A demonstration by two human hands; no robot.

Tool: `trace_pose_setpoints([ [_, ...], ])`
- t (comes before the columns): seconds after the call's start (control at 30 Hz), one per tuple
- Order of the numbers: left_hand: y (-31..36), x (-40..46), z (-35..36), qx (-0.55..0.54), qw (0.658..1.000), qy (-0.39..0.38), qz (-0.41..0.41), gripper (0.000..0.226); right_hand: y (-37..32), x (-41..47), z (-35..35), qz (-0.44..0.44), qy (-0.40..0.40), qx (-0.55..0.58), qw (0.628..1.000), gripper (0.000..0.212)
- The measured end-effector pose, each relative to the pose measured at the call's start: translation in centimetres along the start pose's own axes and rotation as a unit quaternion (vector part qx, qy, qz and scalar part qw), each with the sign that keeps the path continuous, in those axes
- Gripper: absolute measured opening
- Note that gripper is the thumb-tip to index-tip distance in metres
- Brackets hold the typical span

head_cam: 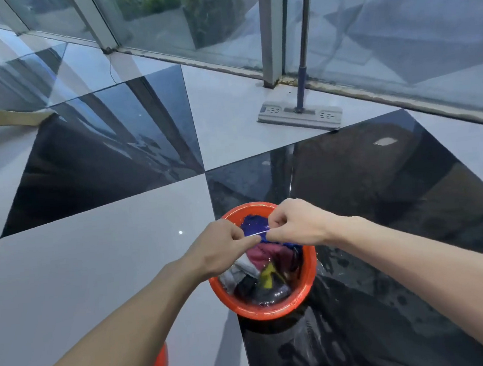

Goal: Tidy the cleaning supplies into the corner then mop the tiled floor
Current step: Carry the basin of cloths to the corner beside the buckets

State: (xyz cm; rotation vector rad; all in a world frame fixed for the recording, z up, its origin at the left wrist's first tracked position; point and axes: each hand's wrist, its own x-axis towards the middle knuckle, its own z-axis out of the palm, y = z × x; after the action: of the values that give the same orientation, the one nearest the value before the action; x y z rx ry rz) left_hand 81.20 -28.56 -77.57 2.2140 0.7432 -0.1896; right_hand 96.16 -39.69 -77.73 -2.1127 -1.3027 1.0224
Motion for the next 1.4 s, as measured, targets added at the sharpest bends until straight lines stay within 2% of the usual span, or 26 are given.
trace_pose_setpoints([
  [0.1,3.0,-1.6,-0.3,0.055,0.998,-0.03,0.008,0.054,-0.3,-3.6,-0.5,0.028,0.008,0.022,0.999,0.031],
  [0.27,9.6,-5.0,-1.8,0.123,0.986,-0.105,0.05,0.051,-2.9,-11.4,-3.7,0.076,0.019,0.07,0.994,0.05],
  [0.5,21.0,-10.5,-2.5,0.217,0.938,-0.231,0.144,0.053,-6.3,-25.2,-7.8,0.17,0.072,0.124,0.975,0.056],
  [0.7,31.1,-13.6,0.2,0.279,0.881,-0.309,0.225,0.048,-6.1,-36.3,-9.7,0.257,0.155,0.184,0.936,0.058],
  [1.0,45.4,-15.9,10.8,0.382,0.773,-0.379,0.336,0.041,0.0,-50.4,-11.1,0.368,0.256,0.238,0.862,0.059],
  [1.1,49.1,-16.1,14.5,0.409,0.739,-0.402,0.352,0.031,2.6,-53.5,-11.1,0.396,0.272,0.264,0.836,0.058],
  [1.4,59.1,-14.1,25.9,0.463,0.627,-0.421,0.463,0.033,11.1,-59.9,-12.4,0.463,0.354,0.325,0.745,0.052],
])
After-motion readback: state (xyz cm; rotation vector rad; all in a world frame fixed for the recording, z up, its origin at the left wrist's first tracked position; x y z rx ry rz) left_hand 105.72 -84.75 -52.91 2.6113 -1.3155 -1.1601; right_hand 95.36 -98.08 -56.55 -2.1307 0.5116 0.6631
